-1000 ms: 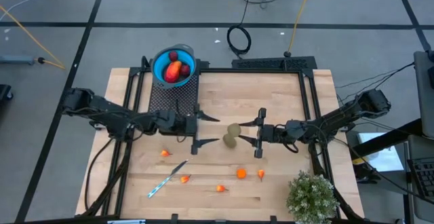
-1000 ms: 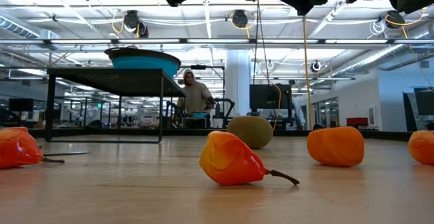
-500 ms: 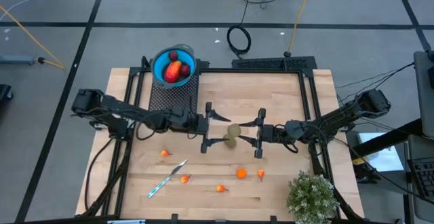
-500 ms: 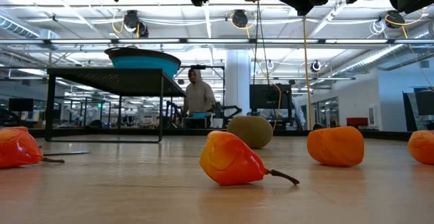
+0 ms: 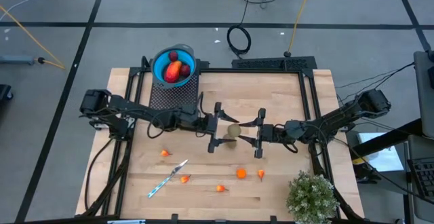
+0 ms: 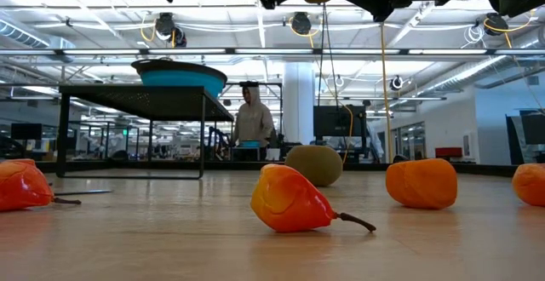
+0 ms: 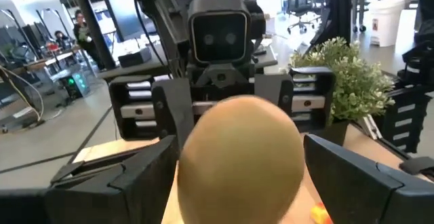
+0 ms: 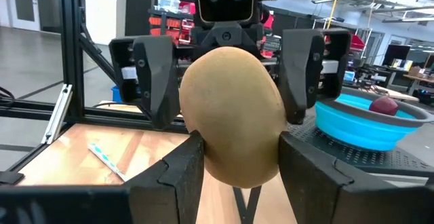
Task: Pick & Place Fruit
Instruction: Put the right kiwi into the blue strainer bowl on the shelf
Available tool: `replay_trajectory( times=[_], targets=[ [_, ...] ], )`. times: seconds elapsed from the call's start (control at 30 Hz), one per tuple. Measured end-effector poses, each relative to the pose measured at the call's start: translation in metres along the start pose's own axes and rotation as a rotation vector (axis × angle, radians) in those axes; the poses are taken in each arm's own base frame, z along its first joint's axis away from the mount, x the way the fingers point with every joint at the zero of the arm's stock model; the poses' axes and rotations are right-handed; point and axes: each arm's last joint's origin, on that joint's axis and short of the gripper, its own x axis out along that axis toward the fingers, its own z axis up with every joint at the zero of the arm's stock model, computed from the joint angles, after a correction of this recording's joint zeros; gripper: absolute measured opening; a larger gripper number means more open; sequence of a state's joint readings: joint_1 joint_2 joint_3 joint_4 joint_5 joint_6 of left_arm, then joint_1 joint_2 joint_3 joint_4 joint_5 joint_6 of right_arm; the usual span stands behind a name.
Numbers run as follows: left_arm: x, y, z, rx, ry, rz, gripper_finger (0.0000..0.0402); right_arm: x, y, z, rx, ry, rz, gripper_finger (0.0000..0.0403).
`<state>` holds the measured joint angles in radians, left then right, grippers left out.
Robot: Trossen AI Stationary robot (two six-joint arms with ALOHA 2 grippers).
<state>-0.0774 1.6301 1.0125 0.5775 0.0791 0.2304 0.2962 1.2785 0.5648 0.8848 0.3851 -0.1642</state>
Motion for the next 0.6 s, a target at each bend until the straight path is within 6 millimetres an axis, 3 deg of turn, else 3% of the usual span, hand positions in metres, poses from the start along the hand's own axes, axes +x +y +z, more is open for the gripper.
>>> replay_trajectory(
  times=[0.13,0.4,0.6],
  targets=[
    [0.0022,0.0012,0.0031,0.003,0.018,0.014,0.0296,0.0000,-0.0001,0.0000,0.000,0.001,-0.001,0.0164],
    [0.0023,0.0013,0.0030,0.004,0.022,0.015,0.0210,0.0000,-0.0001,-0.0011,0.017,0.012,-0.006,0.0164],
    [0.0023,0.0013,0.0025,0.002,0.029,0.019,0.0204,0.0000,-0.0001,-0.0014,0.017,0.015,-0.005,0.0170]
  ],
)
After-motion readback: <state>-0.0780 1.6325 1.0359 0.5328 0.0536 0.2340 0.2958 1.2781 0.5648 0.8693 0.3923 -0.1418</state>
